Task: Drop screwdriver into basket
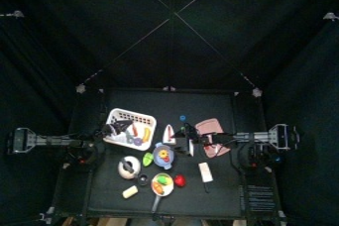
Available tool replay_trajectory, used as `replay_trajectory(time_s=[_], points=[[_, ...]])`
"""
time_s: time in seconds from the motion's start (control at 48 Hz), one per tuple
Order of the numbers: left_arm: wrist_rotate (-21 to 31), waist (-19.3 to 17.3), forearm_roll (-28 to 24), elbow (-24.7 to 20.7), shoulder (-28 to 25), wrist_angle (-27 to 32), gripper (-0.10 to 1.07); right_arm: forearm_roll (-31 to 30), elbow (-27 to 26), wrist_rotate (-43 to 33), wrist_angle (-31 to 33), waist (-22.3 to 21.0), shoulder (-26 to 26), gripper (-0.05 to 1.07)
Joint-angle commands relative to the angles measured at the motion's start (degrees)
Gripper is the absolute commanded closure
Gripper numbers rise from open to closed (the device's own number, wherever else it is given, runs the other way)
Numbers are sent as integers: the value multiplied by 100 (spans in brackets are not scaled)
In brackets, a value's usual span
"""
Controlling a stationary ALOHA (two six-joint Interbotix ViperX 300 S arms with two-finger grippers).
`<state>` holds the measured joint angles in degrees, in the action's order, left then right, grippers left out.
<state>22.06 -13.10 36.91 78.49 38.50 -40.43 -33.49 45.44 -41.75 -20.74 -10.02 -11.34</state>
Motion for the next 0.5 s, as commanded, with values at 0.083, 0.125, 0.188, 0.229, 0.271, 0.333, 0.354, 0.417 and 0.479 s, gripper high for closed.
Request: replay_trajectory(time_s=[0.083,0.125,0.188,0.229,0.271,0.333,0.354,0.417,0.479], points=[[18,9,-615,-132,149,-308,19,9,-114,18,-44,9,-44,4],[9,18,-686,-132,185,-360,19,9,-114,18,-44,9,-44,4],[9,18,-765,-141,237,-369,19,9,-114,18,-44,9,-26,4],[9,18,-809,-141,255,-369,19,9,-114,18,-44,9,-26,4],[9,18,-844,-141,281,-369,19,9,-123,18,-44,18,-18,4],[0,26,-914,-149,299,-378,19,9,-132,18,-35,9,-9,4],[0,26,-949,-149,308,-378,19,9,-132,18,-44,18,0,4],[9,26,-1020,-167,308,-378,19,9,-141,18,-44,18,9,4],[9,26,-1063,-193,308,-378,19,9,-149,18,-44,9,26,4]])
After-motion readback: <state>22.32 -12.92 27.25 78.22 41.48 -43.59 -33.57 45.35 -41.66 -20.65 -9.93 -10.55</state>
